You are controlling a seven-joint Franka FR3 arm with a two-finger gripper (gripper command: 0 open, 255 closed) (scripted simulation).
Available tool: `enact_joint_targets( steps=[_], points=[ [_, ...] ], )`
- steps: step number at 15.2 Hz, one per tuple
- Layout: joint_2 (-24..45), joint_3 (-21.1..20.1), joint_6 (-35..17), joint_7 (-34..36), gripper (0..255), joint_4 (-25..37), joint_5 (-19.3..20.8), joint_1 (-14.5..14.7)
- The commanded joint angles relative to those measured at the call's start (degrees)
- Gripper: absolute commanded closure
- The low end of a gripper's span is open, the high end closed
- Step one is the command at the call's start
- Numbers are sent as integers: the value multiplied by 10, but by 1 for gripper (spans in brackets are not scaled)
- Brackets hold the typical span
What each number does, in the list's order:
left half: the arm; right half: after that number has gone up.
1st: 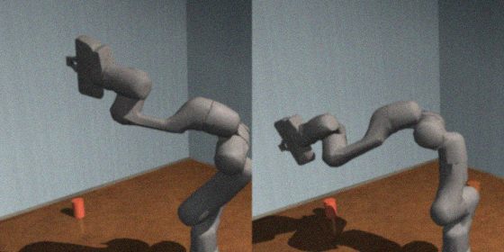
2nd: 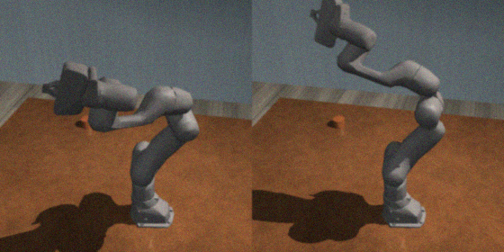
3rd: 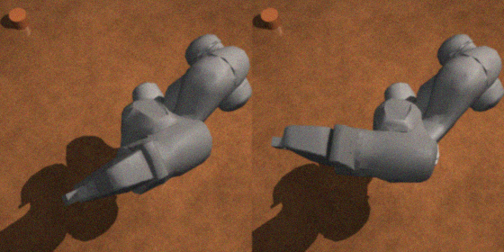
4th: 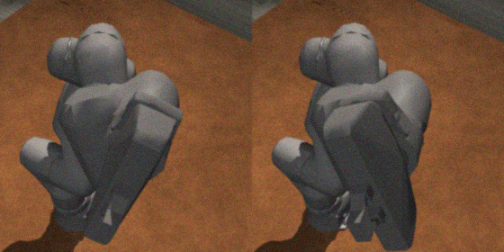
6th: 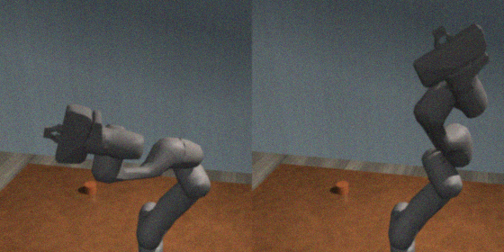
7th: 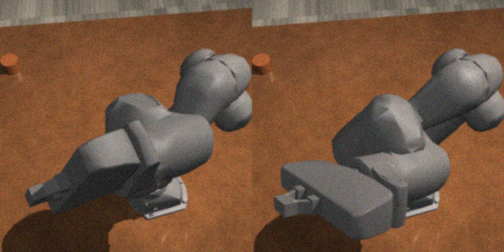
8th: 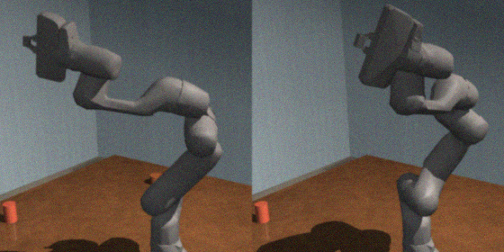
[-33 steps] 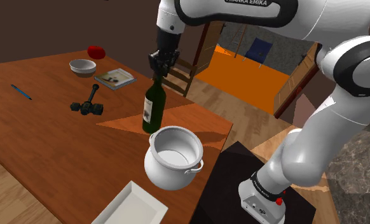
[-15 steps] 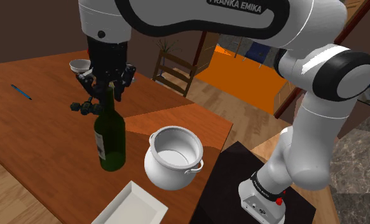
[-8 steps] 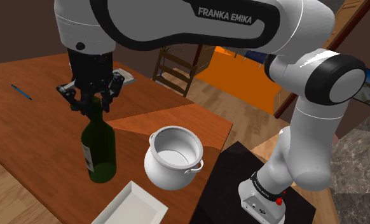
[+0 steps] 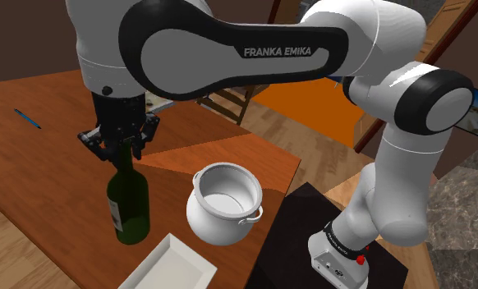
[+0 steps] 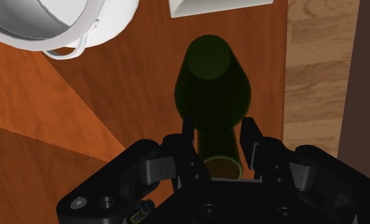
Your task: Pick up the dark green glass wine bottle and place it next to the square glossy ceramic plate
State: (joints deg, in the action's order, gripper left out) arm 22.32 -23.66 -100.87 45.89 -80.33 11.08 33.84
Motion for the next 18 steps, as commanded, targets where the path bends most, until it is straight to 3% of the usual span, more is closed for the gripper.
enact_joint_targets(
  steps=[1,10,11,16,18],
  points=[
    [1,1,-16,1,255,-15,1,-2],
    [1,1,-30,2,255,-28,1,-3],
    [1,1,-30,2,0,-28,1,-3],
    [1,1,-30,2,0,-28,1,-3],
    [1,0,8,0,0,10,0,1]
  ],
)
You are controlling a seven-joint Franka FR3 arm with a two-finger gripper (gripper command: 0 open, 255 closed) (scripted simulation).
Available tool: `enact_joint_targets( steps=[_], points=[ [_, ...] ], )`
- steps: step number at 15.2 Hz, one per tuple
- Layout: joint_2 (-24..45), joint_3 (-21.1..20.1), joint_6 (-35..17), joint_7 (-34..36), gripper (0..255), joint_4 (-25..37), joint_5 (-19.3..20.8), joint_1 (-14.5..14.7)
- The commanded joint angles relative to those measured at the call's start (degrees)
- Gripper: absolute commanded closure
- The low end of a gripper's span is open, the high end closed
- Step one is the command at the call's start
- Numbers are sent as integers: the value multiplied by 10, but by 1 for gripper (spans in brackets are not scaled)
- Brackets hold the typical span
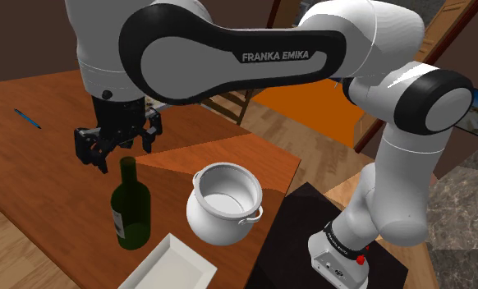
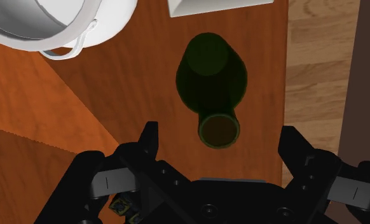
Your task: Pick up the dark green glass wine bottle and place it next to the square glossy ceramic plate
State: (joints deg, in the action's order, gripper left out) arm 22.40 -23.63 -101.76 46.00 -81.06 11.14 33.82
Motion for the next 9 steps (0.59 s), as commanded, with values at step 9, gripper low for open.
enact_joint_targets(
  steps=[9],
  points=[
    [3,-1,53,-3,0,56,0,6]
  ],
)
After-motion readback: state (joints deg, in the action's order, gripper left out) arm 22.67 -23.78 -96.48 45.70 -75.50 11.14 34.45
